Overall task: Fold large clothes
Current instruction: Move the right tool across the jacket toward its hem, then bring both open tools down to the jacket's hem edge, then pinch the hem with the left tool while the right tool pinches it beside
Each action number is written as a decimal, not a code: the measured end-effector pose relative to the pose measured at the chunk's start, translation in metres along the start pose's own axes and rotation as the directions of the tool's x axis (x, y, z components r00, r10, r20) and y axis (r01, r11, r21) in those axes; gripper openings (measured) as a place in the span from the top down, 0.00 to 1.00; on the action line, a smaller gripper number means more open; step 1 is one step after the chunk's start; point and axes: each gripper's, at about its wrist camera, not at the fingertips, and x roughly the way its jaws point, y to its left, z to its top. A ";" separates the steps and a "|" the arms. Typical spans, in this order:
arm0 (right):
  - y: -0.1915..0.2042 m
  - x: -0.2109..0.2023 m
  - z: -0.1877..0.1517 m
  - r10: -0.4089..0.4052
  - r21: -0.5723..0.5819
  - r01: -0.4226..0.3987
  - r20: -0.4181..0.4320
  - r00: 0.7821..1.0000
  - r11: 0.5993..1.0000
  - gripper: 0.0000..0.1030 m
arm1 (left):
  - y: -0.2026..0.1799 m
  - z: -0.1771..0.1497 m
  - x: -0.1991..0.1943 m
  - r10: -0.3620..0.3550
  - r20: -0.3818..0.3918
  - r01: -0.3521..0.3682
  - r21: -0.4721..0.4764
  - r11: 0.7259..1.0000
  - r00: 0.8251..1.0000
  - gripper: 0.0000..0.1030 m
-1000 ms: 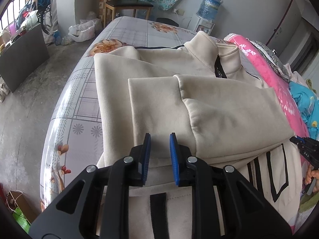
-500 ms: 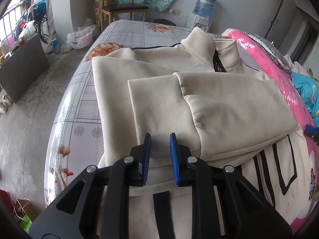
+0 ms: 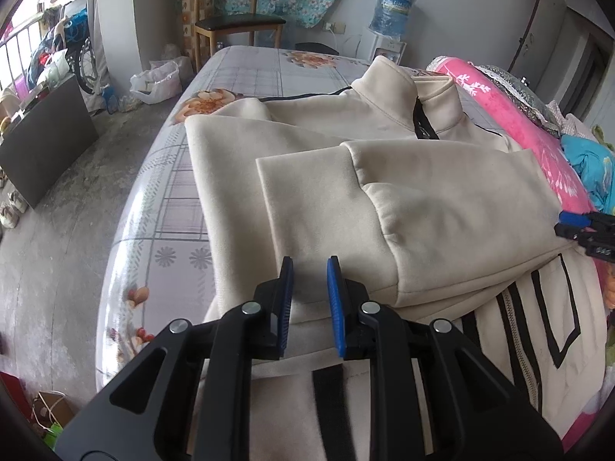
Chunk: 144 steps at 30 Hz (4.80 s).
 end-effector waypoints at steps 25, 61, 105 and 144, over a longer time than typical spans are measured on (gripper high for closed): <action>-0.048 -0.058 0.040 -0.094 0.321 0.059 0.095 0.991 0.945 0.50 | 0.001 0.003 -0.032 0.031 -0.034 -0.031 -0.009 0.999 0.999 0.58; 0.180 -0.083 -0.187 -0.004 0.155 0.009 -0.035 0.999 0.988 0.17 | 0.033 -0.233 -0.179 0.051 -0.031 -0.056 -0.175 0.983 0.998 0.33; 0.179 -0.081 -0.187 -0.003 0.135 0.006 -0.023 1.000 0.991 0.14 | 0.020 -0.246 -0.172 -0.151 -0.021 0.137 -0.320 0.938 0.988 0.76; 0.049 -0.146 -0.258 -0.152 0.444 0.145 -0.021 0.988 0.884 0.48 | -0.026 -0.232 -0.172 0.199 -0.133 -0.203 -0.013 0.979 0.971 0.90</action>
